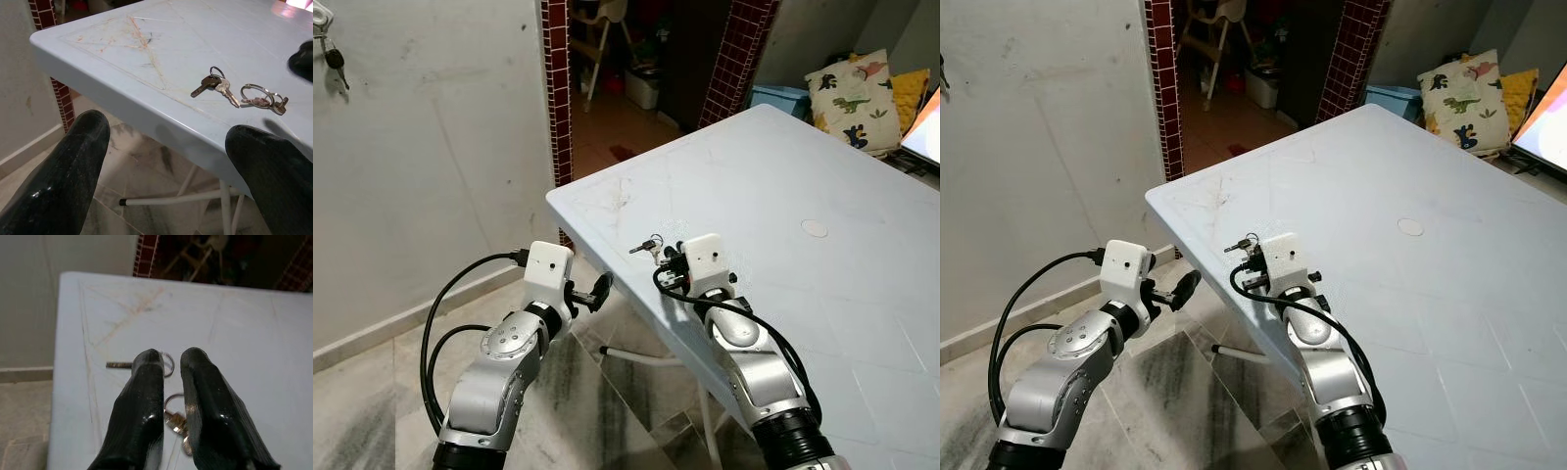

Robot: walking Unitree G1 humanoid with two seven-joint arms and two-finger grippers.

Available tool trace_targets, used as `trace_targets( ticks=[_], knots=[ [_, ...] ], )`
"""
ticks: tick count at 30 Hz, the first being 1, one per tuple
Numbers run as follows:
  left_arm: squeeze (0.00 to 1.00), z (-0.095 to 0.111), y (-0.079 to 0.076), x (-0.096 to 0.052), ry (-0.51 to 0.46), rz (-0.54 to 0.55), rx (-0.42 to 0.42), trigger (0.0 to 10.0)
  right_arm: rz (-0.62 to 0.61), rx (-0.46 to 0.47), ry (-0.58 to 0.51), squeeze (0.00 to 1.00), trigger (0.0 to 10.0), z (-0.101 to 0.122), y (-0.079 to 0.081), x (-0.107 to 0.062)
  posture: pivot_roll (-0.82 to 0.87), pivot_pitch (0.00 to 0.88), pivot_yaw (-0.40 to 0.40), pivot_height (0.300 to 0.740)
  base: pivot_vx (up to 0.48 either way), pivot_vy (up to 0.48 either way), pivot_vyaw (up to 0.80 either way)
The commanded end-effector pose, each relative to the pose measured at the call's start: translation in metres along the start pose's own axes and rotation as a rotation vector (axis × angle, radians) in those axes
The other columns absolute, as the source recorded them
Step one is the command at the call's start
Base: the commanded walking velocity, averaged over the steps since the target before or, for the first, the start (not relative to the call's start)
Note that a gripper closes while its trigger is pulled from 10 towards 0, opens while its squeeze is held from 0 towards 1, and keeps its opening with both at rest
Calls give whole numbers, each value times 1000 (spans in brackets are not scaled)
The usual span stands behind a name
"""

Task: Hang keys on a hook

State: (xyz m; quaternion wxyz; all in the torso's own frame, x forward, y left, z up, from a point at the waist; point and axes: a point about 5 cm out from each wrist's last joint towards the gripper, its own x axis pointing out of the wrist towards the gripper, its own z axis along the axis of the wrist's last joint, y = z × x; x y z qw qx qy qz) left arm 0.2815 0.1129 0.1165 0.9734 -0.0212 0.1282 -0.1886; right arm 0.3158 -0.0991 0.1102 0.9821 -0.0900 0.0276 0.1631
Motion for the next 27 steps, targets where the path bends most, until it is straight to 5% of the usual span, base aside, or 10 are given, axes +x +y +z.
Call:
trace_targets(
  ticks=[1,7,23,24,27],
  knots=[
    [0,1,-2,0,-3,-11,1,10000,-6,-14,-17,1000,10000,5,-8,0,159,14,-79,740,0,0,0],
    [0,1,-2,-1,0,-11,2,10000,-20,-34,27,1000,10000,-5,-19,-3,159,19,-76,740,0,0,0],
    [0,1,-2,-1,1,-16,5,10000,-22,-21,150,1000,10000,-33,-10,-6,161,26,-72,740,0,0,0],
    [0,1,-2,-1,1,-16,4,10000,-20,-20,157,0,10000,-35,-10,-6,162,27,-73,740,0,0,0],
    [0,1,-2,-1,0,-16,3,10000,-26,-5,167,0,10000,-38,-9,-5,163,27,-74,740,0,0,0]
  ],
)
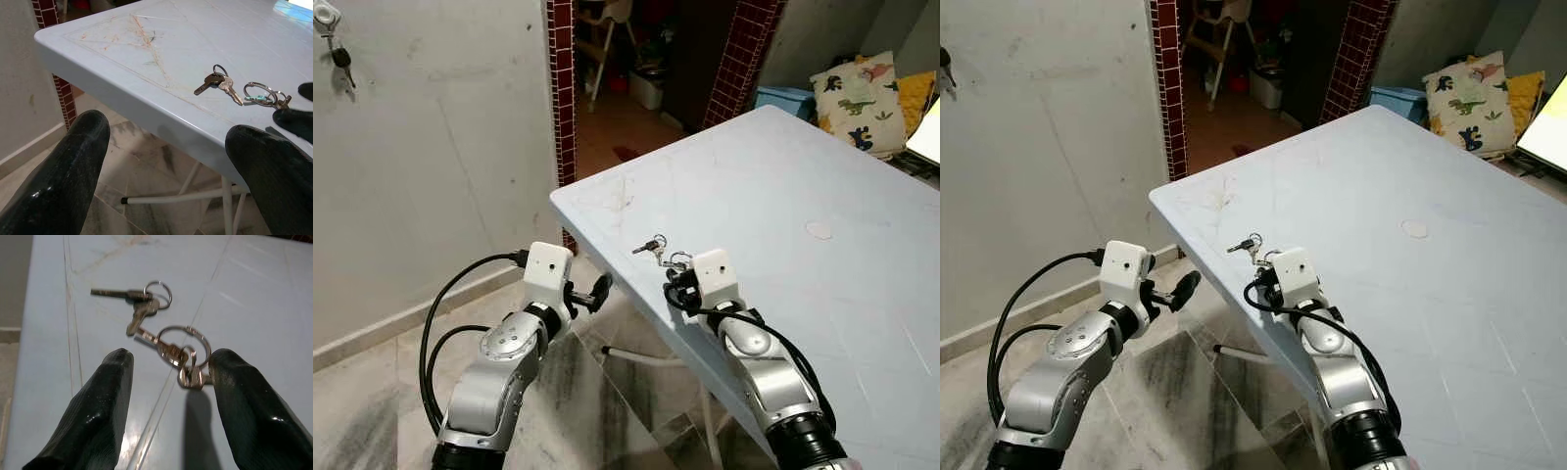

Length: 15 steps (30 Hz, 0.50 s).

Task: Hang keys on a hook

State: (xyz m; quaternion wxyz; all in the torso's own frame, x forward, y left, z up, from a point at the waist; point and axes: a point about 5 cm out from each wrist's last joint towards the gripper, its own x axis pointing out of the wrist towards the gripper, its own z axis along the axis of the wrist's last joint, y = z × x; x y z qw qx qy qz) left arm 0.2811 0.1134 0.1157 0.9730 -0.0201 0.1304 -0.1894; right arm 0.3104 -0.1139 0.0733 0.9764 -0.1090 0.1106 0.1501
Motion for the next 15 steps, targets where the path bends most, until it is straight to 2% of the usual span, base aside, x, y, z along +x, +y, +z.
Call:
trace_targets(
  ticks=[1,15],
  knots=[
    [0,2,-3,0,-5,-15,1,10000,-20,12,-4,0,10000,1,-4,2,163,27,-74,740,0,0,0],
    [0,4,-3,-3,-15,-19,-15,10000,-60,55,-4,0,10000,0,-9,17,177,37,-79,740,0,0,0]
  ],
)
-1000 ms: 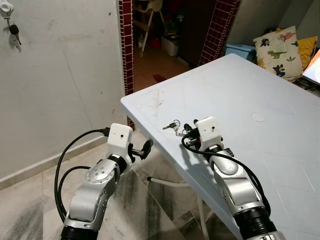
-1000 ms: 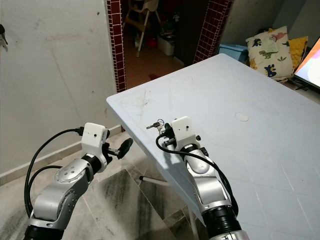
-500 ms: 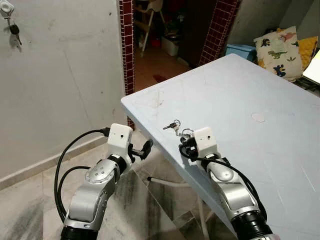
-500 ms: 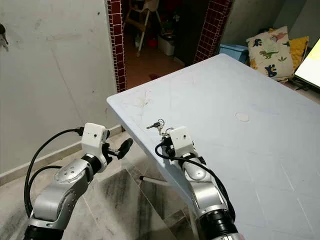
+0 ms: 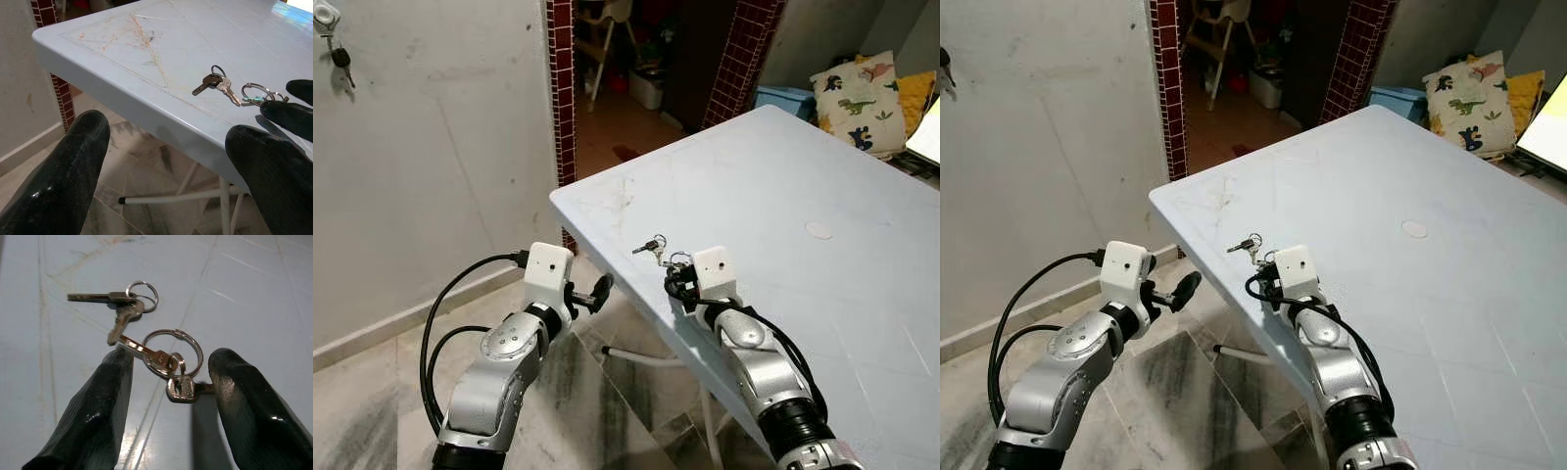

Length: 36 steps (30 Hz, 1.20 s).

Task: Hang keys on a hook

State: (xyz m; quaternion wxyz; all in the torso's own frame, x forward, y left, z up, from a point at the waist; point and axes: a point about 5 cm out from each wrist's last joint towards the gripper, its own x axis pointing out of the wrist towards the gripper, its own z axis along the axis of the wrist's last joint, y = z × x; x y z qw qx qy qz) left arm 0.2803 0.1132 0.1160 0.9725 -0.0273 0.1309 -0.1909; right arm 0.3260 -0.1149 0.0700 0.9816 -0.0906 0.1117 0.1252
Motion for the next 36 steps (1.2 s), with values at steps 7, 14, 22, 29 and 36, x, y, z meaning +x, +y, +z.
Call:
trace_targets(
  ticks=[7,14,22,29,36],
  knots=[
    [0,-6,-2,-17,49,-120,-38,10000,-26,91,25,0,0,-8,-5,3,187,51,-76,740,0,0,0],
    [0,-15,-1,-29,116,-197,24,10000,-26,104,15,0,0,-8,-5,5,199,58,-71,740,0,0,0],
    [0,-12,-6,-31,118,-221,28,10000,-16,107,4,0,3569,-6,-1,8,210,64,-65,740,0,0,0],
    [0,-11,-8,-32,121,-233,41,10000,-30,155,16,0,0,-10,-2,8,215,66,-56,740,0,0,0],
    [0,-9,-7,-31,118,-232,50,10000,-37,177,26,0,0,-13,-3,9,218,64,-54,740,0,0,0]
  ],
)
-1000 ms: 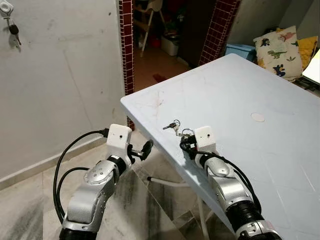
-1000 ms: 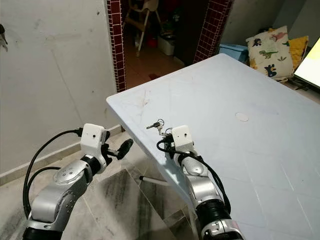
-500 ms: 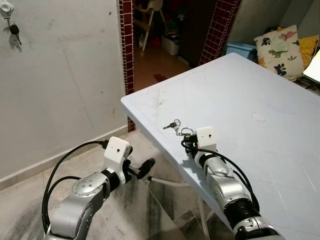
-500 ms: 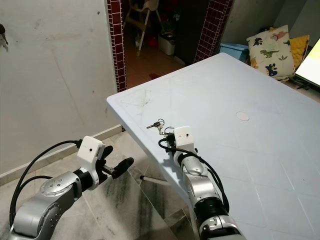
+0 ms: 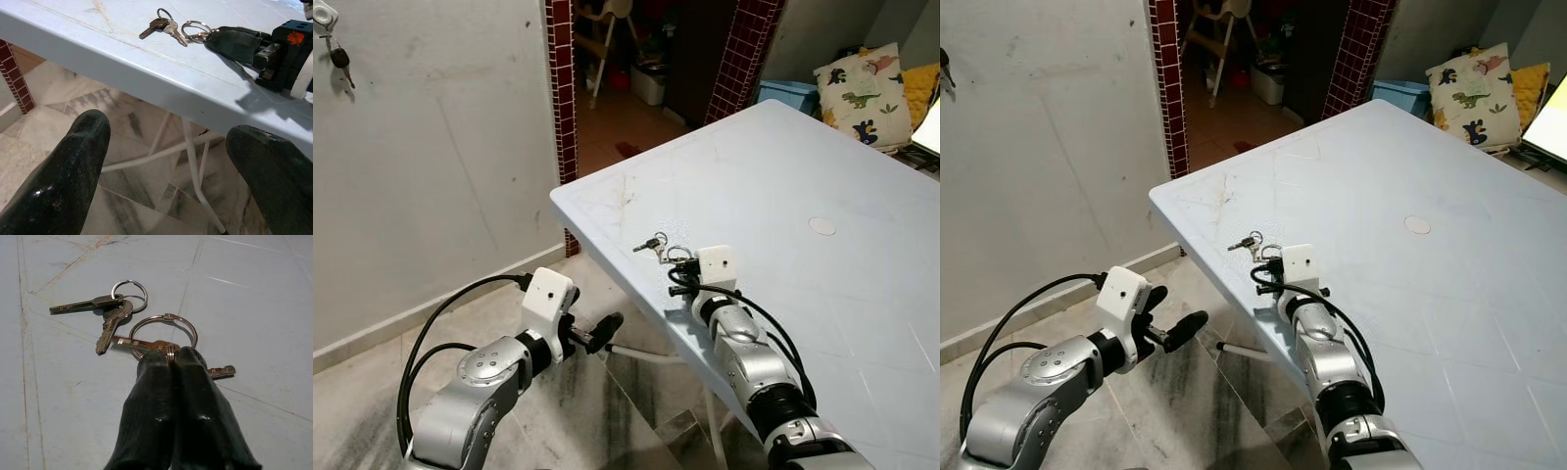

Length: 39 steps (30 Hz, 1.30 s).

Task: Hang keys on a hook

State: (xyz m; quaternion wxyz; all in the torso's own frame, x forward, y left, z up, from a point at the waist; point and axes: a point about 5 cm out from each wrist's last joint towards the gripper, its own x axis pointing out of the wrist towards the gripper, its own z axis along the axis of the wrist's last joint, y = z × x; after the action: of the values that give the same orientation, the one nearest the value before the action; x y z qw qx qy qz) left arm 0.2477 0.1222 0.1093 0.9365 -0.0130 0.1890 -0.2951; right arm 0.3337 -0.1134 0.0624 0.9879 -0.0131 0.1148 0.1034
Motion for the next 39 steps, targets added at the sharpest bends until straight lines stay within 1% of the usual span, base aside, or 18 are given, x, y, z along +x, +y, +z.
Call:
trace_targets(
  ticks=[1,10,14,15,17,18,19,20,21,25,26,31,33,36,39],
  knots=[
    [0,6,-4,0,-14,-21,23,10000,-13,18,36,0,0,-7,-4,-1,220,62,-56,740,0,0,0],
    [0,7,-6,1,-20,-20,30,10000,-29,39,33,0,0,-6,-7,0,218,56,-58,740,0,0,0],
    [0,8,-8,3,-23,-39,53,10000,-70,48,-25,0,0,3,-14,-2,214,50,-59,740,0,0,0],
    [0,8,-8,5,-26,-40,58,10000,-113,111,-98,0,0,16,-19,-4,196,41,-58,740,0,0,0],
    [0,9,-8,6,-30,-40,57,10000,-123,141,-137,0,0,23,-21,-6,196,41,-58,740,0,0,0],
    [0,11,-8,9,-41,-38,57,10000,-131,165,-181,0,0,33,-23,-8,196,41,-58,740,0,0,0],
    [0,11,-8,9,-41,-38,57,10000,-131,165,-181,0,0,33,-23,-8,196,41,-58,740,0,0,0],
    [0,12,-8,10,-50,-36,56,10000,-135,175,-207,0,0,38,-24,-9,172,33,-58,740,0,0,0],
    [0,13,-10,13,-64,-32,53,10000,-142,181,-250,0,0,49,-26,-12,161,27,-58,740,0,0,0],
    [0,15,-12,16,-89,-23,54,10000,-152,178,-305,0,0,64,-29,-16,144,16,-58,740,0,0,0],
    [0,15,-13,18,-101,-20,51,10000,-154,170,-327,0,0,71,-31,-19,140,10,-60,740,0,0,0],
    [0,19,-13,24,-131,1,46,10000,-146,164,-361,0,0,86,-35,-25,132,0,-70,740,0,0,0],
    [0,23,-10,26,-152,25,47,10000,-122,171,-382,0,0,96,-34,-27,129,0,-72,740,0,0,0],
    [0,26,-6,25,-182,67,50,10000,-70,180,-396,0,0,102,-28,-30,128,0,-74,740,0,0,0],
    [0,30,3,22,-224,153,63,10000,1,209,-404,0,0,105,-18,-36,127,0,-76,740,0,0,0]
  ],
)
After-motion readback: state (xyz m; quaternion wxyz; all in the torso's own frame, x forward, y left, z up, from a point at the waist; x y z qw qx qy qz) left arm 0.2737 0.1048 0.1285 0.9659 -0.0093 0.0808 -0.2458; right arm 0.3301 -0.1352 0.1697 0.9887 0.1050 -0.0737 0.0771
